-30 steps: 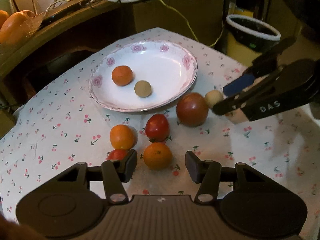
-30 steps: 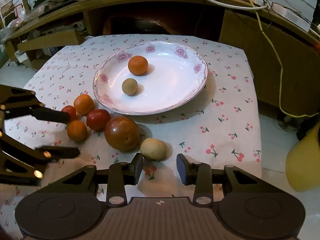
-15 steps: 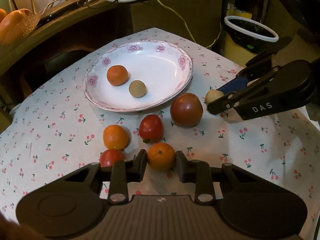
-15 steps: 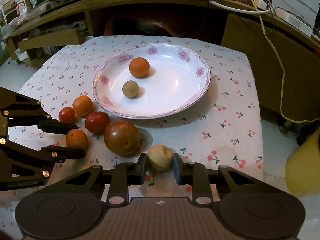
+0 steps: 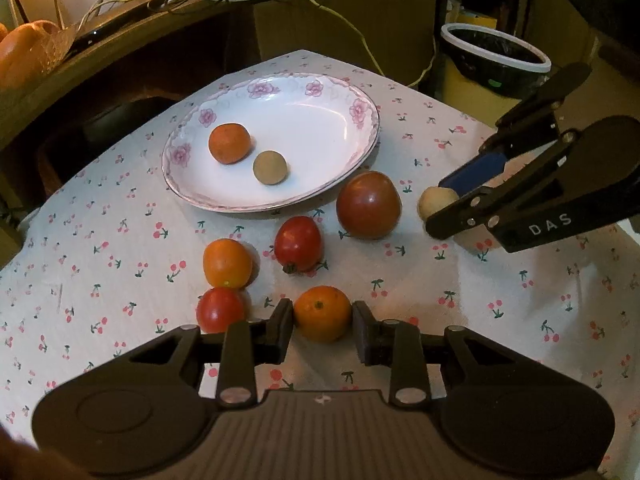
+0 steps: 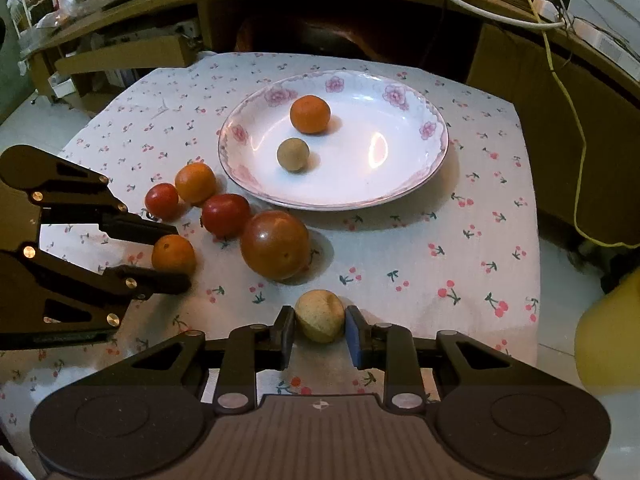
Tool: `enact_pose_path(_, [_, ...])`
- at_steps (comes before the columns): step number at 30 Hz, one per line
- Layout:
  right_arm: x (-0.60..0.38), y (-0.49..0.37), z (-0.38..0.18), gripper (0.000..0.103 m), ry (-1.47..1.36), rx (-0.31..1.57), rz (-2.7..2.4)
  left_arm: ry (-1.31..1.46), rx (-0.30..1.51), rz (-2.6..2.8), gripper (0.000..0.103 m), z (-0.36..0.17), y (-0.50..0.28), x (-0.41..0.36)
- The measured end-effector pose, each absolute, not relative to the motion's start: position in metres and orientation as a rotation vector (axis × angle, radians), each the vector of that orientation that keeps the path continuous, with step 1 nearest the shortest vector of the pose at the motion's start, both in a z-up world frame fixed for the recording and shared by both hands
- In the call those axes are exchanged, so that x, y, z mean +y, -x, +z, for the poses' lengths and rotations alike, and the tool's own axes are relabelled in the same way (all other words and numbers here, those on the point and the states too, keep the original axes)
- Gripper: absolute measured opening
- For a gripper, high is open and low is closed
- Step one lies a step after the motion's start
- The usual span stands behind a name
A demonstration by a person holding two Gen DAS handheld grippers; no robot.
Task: Organize fruits
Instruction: 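Grasp the pale yellow fruit with the right tool while the left tool grasps a tangerine, then carry both fruits into the white plate and open both tools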
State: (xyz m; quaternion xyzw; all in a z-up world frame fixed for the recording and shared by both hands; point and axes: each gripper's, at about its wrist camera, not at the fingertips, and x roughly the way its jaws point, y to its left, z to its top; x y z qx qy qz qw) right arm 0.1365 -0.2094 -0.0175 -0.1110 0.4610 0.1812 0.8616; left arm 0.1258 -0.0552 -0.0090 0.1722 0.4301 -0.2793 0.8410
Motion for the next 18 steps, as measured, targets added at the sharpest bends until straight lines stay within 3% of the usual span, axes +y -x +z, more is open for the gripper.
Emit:
enact_pose_path(12, [-0.2113,-0.1344,-0.0171,0.038,0.235,0.96,0.37,-0.374,0.905,-0.574,0.041,-0.0094,-0.1262,-0.0554])
enact_pose_path(15, [-0.2105,-0.1346,-0.0162,0.027,0.237,0.966,0.373,-0.372,0.913,-0.575,0.037,-0.0086,-0.126,-0.0567])
enact_pose_path(18, [-0.2067,-0.133,-0.0158,0.028,0.262,0.969,0.37,-0.376,0.917,-0.564,0.036,-0.0079,-0.1262,-0.0581])
